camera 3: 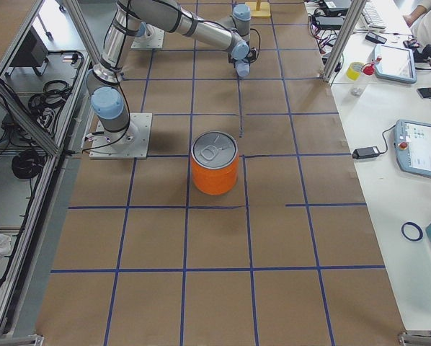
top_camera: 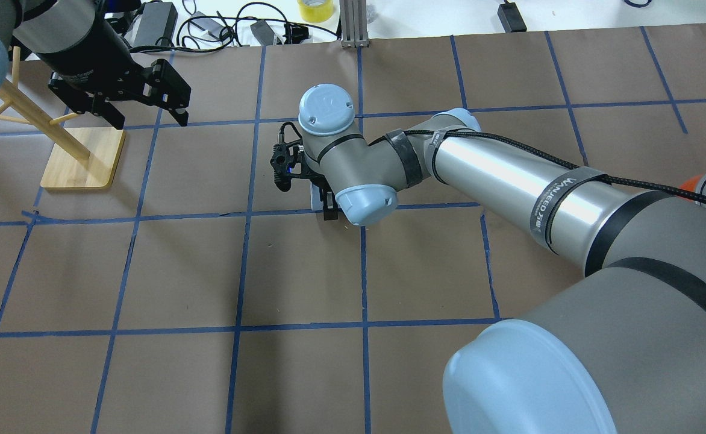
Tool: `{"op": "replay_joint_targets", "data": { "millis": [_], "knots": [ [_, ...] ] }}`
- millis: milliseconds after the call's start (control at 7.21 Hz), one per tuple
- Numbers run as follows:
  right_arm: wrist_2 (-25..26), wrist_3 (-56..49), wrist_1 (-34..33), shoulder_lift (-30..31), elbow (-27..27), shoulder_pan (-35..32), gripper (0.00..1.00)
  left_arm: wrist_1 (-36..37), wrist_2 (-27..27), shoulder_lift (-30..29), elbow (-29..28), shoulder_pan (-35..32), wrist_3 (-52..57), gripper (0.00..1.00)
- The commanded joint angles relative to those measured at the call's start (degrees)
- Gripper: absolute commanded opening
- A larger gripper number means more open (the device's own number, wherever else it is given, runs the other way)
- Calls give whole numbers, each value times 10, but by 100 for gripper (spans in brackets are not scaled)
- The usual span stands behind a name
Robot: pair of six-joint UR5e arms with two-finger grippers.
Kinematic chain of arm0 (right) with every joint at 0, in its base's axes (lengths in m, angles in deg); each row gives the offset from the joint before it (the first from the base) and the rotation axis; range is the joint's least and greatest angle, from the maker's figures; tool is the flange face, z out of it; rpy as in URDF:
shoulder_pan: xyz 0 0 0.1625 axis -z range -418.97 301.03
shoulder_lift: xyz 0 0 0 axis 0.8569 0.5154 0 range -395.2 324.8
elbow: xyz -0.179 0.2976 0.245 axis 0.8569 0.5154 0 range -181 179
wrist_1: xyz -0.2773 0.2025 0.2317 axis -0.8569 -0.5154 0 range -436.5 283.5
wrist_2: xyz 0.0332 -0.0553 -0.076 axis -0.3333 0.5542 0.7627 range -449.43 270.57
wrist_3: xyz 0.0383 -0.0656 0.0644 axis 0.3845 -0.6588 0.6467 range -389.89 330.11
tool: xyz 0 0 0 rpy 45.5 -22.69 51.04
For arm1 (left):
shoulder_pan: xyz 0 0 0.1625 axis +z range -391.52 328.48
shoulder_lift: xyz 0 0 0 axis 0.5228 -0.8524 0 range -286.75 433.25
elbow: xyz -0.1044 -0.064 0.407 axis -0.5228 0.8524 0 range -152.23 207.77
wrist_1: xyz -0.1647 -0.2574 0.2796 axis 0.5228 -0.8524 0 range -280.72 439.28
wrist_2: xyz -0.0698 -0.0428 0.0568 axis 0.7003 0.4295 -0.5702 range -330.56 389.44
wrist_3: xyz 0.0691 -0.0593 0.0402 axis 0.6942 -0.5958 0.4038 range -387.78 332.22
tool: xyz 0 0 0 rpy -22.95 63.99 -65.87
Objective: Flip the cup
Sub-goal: 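Hold the cup low with the right gripper, tilting it onto its side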
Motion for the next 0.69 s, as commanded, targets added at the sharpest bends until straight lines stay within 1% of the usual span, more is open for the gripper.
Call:
{"op": "replay_joint_targets", "data": {
  "millis": [0, 278, 416, 555],
  "knots": [
    [-4, 7, -2, -4, -2, -2, 0, 0, -2, 0, 0, 0, 0, 100],
    [-4, 7, -2, -7, -2, -2, 0, 0, -2, 0, 0, 0, 0, 100],
    [0, 7, -2, -6, -2, -2, 4, 0, -5, 1, 0, 0, 0, 100],
    [3, 7, -1, -7, -3, -3, 19, 0, -7, 3, 0, 0, 0, 100]
  ]
}}
